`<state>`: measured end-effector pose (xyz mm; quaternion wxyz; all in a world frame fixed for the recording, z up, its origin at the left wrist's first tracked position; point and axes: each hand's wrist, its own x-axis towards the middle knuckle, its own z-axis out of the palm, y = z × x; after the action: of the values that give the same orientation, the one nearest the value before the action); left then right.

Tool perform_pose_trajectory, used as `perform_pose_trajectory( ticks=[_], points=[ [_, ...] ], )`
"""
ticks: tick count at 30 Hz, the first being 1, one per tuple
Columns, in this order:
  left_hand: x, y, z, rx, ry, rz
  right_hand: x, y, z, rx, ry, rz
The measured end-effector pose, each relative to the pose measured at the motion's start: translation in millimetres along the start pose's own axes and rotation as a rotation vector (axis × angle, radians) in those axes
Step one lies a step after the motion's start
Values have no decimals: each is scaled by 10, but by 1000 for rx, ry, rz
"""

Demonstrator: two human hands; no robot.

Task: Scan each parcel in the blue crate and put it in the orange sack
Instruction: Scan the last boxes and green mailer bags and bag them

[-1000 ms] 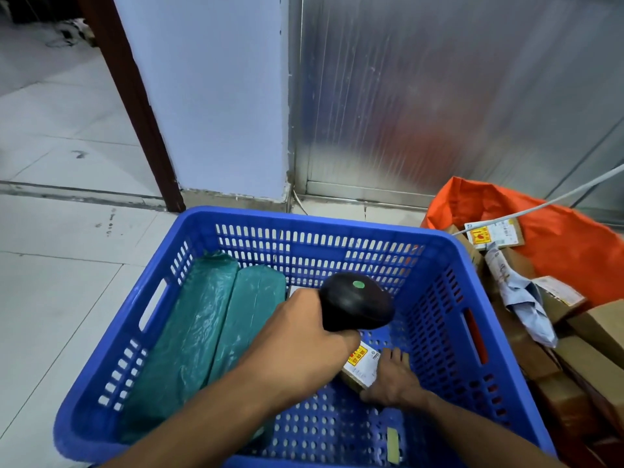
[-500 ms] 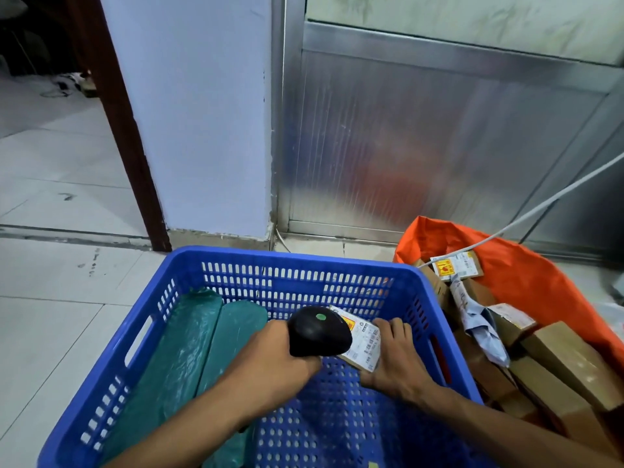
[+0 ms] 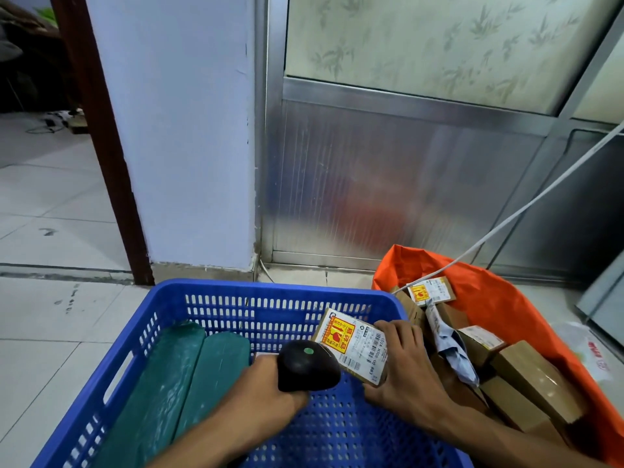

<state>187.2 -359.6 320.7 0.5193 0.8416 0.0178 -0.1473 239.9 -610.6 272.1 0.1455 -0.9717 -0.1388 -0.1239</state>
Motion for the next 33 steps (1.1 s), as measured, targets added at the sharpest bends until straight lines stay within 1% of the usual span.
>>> perform_pose_trajectory(
  ticks=[5,8,16,19,22,25,33],
  points=[
    [-44,78,37,-91,-44,-9,-56,-38,-6,-55,77,46],
    [-73,130,48,-173,-49,-31,-82,-112,32,-34,124,73],
    [-76,107,50,-186,-59,-71,-23,-260,96,8,203,34],
    [-72,107,48,-208,-58,-79,2,-265,110,0,197,37],
    [-90,94,37,-177,-41,-72,1,-282,134,8,189,48],
    [-116,98,35,-154,-16,-57,-32,-271,137,13,140,37],
    [-126,93,52,-151,-32,-82,-82,-316,151,8,86,19]
  ],
)
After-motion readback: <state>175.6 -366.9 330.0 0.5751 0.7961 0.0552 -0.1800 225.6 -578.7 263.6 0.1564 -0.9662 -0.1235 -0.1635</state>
